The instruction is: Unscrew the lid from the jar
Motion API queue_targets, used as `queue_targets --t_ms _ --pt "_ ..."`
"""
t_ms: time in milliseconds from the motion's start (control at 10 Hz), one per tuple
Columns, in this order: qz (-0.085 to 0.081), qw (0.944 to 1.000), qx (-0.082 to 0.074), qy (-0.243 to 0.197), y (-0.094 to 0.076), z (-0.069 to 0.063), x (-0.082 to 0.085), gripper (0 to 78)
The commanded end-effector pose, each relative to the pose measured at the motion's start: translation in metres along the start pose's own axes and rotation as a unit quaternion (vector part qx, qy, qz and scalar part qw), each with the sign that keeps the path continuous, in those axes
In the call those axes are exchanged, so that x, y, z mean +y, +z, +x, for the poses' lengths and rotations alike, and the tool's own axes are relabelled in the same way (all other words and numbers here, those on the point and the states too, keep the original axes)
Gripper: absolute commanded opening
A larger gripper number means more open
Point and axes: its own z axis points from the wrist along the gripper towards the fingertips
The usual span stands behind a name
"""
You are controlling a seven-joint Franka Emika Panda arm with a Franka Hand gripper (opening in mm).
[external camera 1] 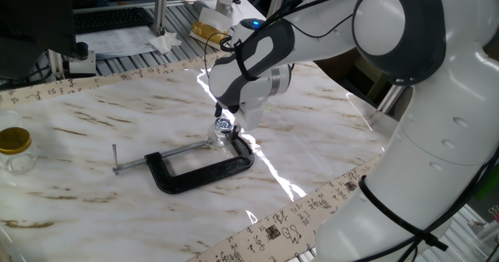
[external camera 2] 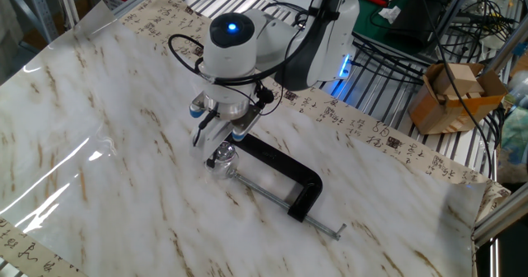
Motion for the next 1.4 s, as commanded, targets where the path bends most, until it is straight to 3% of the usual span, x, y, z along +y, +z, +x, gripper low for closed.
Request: queue_targets --t_ms 100,800,900,1400 --pt "-0.002 1.0 0.0 -0.007 -0.0017 -0.0002 0.0007 77.5" --pt "0.002 0.9998 0.0 -0.019 -0.0017 -0.0002 0.0005 77.5" --pt "0.003 0.9998 0.001 -0.02 -0.0017 -0.0002 0.0005 1.1" --pt "0.003 0.9998 0.001 -0.02 -0.0017 -0.0002 0.0005 1.1"
